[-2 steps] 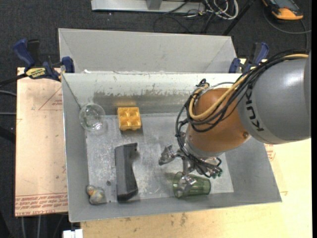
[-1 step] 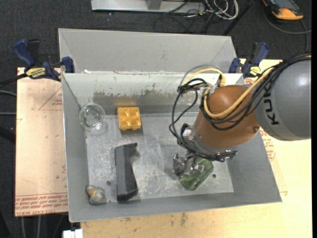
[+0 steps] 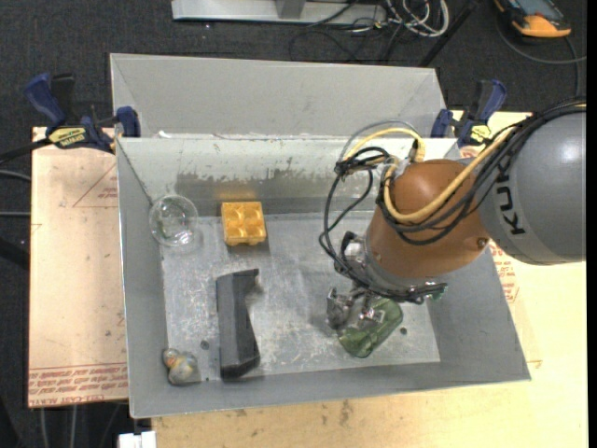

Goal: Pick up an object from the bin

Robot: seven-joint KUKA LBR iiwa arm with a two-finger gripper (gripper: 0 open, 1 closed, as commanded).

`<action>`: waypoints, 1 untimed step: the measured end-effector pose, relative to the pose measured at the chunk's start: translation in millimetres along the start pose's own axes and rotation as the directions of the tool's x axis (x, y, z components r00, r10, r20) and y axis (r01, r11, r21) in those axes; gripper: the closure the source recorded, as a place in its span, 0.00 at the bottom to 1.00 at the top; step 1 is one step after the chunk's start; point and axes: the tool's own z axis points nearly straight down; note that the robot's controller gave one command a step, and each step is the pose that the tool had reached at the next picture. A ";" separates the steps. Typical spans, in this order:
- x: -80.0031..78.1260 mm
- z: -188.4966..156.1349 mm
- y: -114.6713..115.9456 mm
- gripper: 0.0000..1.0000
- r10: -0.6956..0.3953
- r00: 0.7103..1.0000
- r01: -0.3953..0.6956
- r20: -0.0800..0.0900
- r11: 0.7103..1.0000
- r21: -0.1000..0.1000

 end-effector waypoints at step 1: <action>109.6 -41.2 -40.7 0.00 -0.610 0.792 0.610 -0.008 0.792 -0.035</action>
Offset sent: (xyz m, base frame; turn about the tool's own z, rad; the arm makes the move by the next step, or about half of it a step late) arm 0.0000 0.0000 0.0000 0.0000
